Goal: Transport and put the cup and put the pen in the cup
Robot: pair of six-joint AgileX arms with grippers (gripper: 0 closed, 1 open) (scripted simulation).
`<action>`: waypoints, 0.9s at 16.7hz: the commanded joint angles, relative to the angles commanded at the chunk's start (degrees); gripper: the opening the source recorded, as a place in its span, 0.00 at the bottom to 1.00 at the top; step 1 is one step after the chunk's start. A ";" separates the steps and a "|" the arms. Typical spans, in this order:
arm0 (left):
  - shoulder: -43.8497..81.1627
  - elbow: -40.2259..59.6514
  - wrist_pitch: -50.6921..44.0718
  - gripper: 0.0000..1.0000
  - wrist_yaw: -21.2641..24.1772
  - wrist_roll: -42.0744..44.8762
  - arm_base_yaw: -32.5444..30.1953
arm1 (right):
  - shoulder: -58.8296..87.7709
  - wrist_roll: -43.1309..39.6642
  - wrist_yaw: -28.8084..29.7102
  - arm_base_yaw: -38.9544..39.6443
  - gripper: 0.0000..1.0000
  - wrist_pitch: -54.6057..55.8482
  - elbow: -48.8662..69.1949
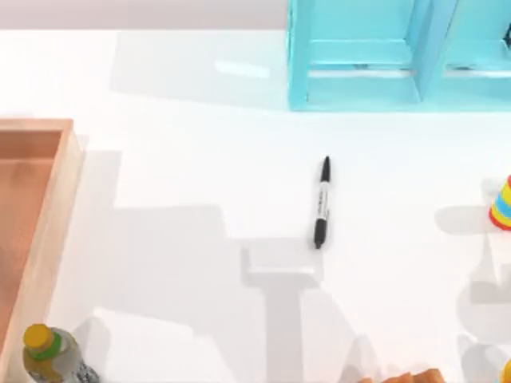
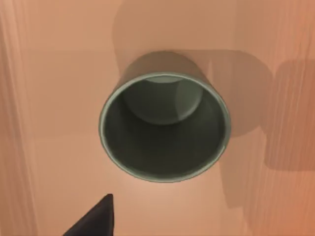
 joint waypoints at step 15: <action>4.84 -14.73 19.77 0.85 0.02 0.45 0.41 | 0.00 0.00 0.00 0.00 1.00 0.00 0.00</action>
